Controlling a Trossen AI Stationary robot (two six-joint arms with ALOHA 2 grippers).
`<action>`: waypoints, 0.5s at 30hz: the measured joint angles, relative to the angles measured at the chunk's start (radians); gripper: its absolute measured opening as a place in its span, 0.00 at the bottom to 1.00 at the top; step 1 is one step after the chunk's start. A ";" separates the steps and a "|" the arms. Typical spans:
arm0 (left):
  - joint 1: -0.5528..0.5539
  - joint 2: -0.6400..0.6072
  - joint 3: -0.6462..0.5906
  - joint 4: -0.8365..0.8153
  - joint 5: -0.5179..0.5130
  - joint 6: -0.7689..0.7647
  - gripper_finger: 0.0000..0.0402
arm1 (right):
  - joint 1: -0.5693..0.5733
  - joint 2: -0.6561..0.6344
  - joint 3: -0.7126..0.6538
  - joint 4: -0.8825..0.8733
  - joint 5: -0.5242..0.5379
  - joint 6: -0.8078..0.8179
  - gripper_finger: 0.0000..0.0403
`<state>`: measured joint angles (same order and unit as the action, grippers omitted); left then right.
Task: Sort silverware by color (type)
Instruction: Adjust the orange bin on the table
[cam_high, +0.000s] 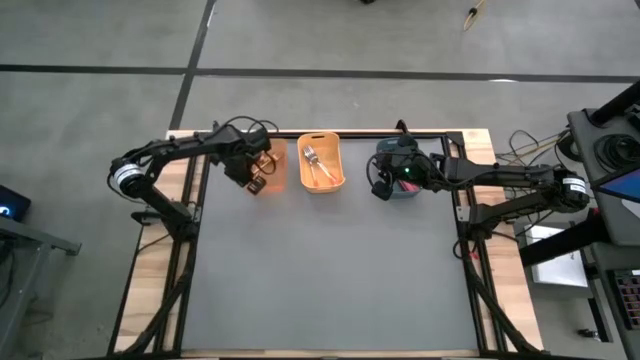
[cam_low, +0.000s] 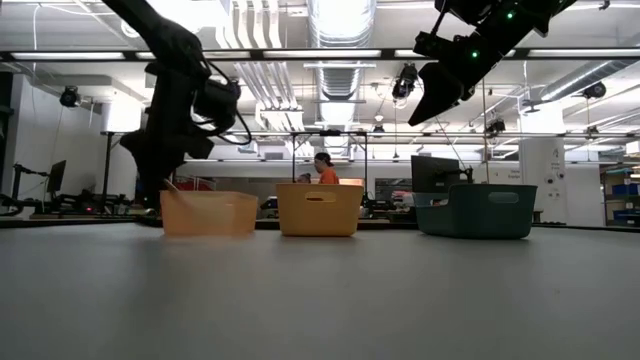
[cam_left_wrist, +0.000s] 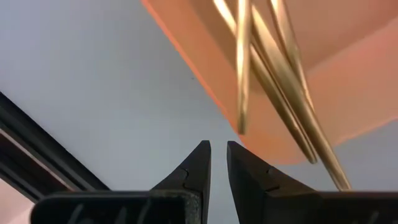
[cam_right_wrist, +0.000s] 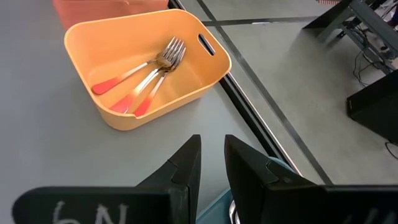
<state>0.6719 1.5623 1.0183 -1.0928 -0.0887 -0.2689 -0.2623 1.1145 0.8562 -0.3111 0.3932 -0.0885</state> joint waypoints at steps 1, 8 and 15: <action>-0.005 0.000 0.000 -0.006 0.000 -0.002 0.09 | 0.000 0.000 0.000 0.000 0.000 0.000 0.16; -0.011 -0.014 0.017 -0.029 -0.006 -0.008 0.09 | 0.000 0.000 0.000 0.000 0.000 0.001 0.16; -0.077 -0.100 0.065 -0.023 -0.007 0.020 0.09 | 0.000 0.000 0.000 0.000 0.000 0.001 0.16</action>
<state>0.5952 1.4623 1.0837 -1.1159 -0.0952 -0.2491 -0.2623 1.1142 0.8562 -0.3107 0.3931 -0.0872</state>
